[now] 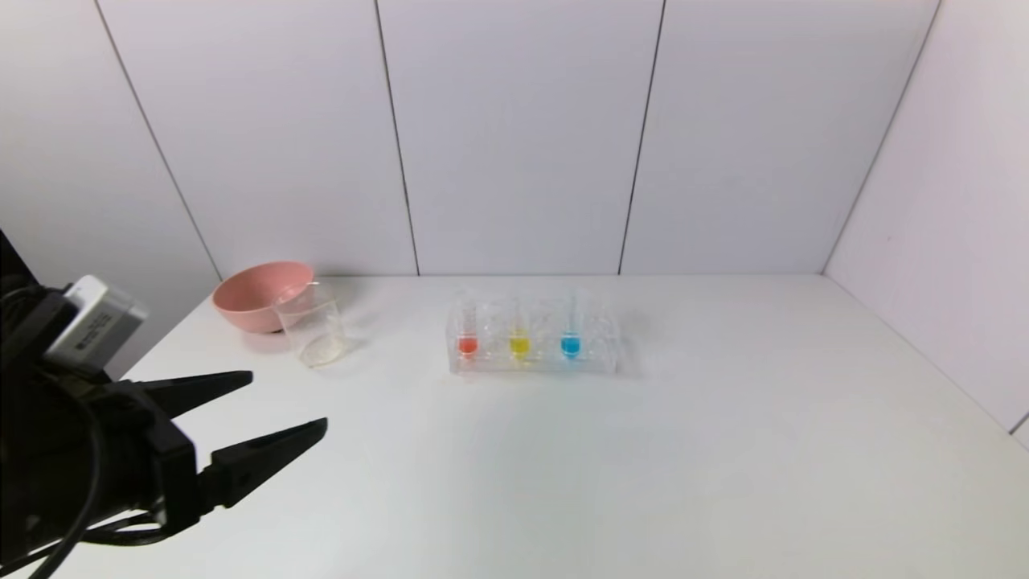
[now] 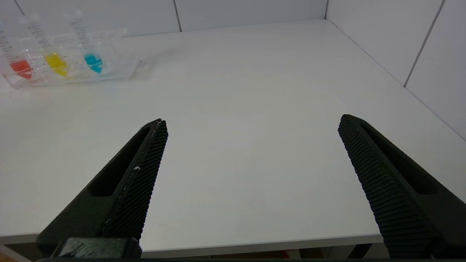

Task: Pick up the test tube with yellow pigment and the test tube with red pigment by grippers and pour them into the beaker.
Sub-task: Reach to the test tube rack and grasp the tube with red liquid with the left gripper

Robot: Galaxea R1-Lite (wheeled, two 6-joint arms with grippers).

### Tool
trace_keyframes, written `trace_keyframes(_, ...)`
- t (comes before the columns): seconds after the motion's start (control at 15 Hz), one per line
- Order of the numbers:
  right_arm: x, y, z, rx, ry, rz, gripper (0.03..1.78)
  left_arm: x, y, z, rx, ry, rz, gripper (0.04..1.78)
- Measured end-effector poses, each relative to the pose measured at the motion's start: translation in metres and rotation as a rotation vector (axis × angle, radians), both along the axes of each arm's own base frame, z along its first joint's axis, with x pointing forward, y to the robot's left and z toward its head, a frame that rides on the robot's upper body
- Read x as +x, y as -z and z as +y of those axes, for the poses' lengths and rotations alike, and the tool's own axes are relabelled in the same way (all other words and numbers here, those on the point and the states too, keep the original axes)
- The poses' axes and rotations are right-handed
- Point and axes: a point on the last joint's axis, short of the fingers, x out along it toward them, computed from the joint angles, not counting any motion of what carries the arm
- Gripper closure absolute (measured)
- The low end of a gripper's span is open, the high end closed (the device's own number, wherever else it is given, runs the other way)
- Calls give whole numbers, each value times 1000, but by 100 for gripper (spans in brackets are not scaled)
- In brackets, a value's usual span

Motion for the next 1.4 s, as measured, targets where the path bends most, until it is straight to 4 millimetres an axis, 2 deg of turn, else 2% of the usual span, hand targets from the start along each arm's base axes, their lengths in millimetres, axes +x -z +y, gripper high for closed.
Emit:
trace_keyframes(0.2, 0, 0, 0, 0, 0, 0, 10, 34, 1, -36, -31, -15, 36, 6)
trace_keyframes(0.47, 0, 0, 0, 0, 0, 0, 10, 71, 17, -91, 4, -182, 45, 6)
trace_keyframes(0.67, 0, 0, 0, 0, 0, 0, 10, 93, 29, -123, 24, -319, -6, 6)
trace_keyframes(1.0, 0, 0, 0, 0, 0, 0, 10, 125, 50, -154, 3, -442, -76, 6)
trace_keyframes(1.4, 0, 0, 0, 0, -1, 0, 10, 157, 76, -171, -13, -469, -108, 6)
